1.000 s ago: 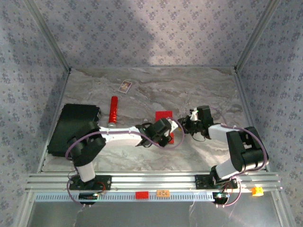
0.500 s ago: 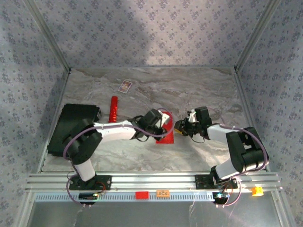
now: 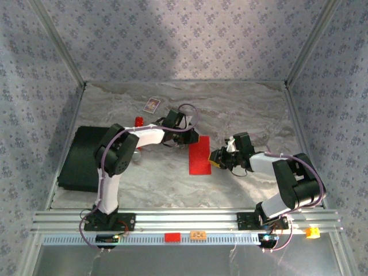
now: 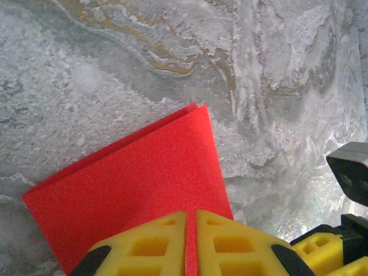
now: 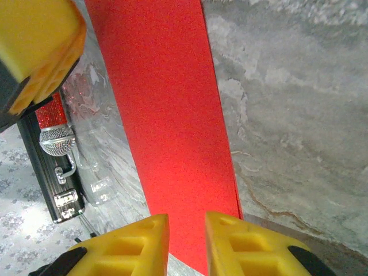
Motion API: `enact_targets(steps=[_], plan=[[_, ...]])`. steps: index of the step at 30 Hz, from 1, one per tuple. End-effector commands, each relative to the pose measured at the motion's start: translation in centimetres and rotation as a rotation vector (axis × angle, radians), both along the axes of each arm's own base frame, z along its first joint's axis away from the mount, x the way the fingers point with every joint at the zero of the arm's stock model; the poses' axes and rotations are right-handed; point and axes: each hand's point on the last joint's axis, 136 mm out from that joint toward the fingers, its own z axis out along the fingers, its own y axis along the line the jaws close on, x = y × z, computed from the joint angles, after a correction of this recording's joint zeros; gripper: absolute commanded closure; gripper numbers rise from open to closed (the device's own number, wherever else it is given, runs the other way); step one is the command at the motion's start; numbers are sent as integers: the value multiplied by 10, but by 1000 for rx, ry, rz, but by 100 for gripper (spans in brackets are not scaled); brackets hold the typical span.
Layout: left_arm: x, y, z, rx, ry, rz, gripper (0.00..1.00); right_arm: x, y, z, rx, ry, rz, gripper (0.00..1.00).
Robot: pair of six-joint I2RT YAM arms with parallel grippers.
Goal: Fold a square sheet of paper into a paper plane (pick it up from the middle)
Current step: Fold the triangle a second time at the center of the table.
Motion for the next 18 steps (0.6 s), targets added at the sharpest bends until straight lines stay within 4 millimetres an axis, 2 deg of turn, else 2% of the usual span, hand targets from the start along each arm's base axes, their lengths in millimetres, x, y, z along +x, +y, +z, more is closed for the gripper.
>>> enact_targets(steps=[1,6,11,18], plan=[[0,0,-8,-5,72,4,89,-7,-1,-5,-11,22,1,73],[-1,8,-29,23,115,28,89,-14,-2,-11,-24,42,6,70],[-11,19,-50,54,166,52,91,-22,-3,-16,-33,69,19,66],[-23,27,-57,58,187,63,91,-22,1,-12,-16,69,32,61]])
